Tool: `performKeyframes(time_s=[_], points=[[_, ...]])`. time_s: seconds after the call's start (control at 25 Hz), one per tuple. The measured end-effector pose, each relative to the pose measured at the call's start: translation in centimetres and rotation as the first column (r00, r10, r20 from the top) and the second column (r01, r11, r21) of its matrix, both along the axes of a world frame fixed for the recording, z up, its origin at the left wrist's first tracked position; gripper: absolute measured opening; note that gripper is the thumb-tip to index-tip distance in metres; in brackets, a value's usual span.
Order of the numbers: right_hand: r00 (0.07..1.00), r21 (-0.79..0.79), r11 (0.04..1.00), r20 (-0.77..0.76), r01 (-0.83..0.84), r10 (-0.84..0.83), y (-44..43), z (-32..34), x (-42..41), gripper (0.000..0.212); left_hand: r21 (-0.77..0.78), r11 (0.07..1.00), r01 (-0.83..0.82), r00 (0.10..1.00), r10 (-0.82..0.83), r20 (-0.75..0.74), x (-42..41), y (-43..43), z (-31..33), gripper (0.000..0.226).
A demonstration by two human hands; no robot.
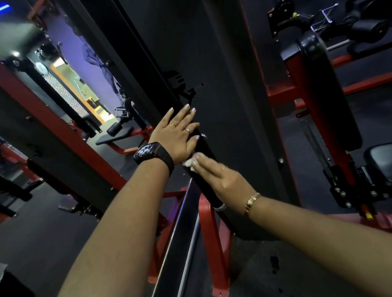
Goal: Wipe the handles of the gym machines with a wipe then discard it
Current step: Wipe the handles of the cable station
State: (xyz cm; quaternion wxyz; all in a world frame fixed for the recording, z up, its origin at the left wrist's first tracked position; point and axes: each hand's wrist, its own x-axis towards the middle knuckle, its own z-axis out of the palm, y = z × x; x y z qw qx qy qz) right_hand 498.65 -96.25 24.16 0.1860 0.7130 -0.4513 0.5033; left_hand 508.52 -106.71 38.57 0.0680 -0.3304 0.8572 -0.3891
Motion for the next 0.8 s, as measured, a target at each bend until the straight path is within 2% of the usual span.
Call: performKeyframes(time_s=[0.12, 0.2, 0.32, 0.36, 0.48, 0.56, 0.6, 0.72, 0.8], points=[[0.997, -0.017, 0.998, -0.056, -0.054, 0.053, 1.2, -1.5, -0.7, 0.046, 0.005, 1.0, -0.004, 1.0, 0.004, -0.031, 0.1, 0.1, -0.1, 0.06], [0.999, -0.055, 0.998, -0.016, -0.036, 0.035, 0.3, 0.2, -0.8, 0.034, 0.006, 1.0, -0.015, 1.0, 0.015, -0.016, 0.0, 0.0, -0.1, 0.064], [0.996, -0.056, 0.998, 0.084, 0.03, -0.025, -1.1, 2.7, 0.1, 0.032, 0.007, 0.999, -0.041, 0.999, 0.041, 0.026, -0.1, -0.3, -0.1, 0.063], [0.998, -0.062, 0.998, 0.063, 0.011, -0.007, -1.1, 2.4, 0.3, 0.031, 0.01, 0.999, -0.041, 0.999, 0.04, 0.019, -0.1, -0.3, -0.1, 0.063], [0.989, -0.077, 0.996, -0.141, -0.047, 0.035, 0.5, -1.2, 0.0, 0.032, 0.02, 0.999, -0.032, 0.999, 0.033, -0.013, -0.1, -0.2, -0.1, 0.062], [0.978, -0.044, 0.996, -0.196, -0.079, 0.069, 1.6, -2.7, -0.6, 0.034, 0.024, 0.999, -0.033, 0.999, 0.034, -0.022, 0.0, -0.1, -0.2, 0.058], [0.983, -0.024, 0.996, -0.166, -0.081, 0.076, 1.6, -2.6, -0.5, 0.038, 0.024, 0.999, -0.036, 0.999, 0.037, -0.024, 0.0, -0.1, -0.2, 0.057], [0.997, 0.025, 0.999, 0.068, -0.035, 0.033, 0.0, 0.0, 0.7, 0.047, 0.021, 0.999, -0.045, 0.999, 0.045, -0.02, 0.0, -0.2, -0.2, 0.056], [0.998, 0.013, 1.0, 0.068, 0.006, -0.007, -1.0, 1.0, 1.1, 0.046, 0.022, 0.998, -0.052, 0.998, 0.052, -0.02, 0.0, -0.1, -0.3, 0.056]])
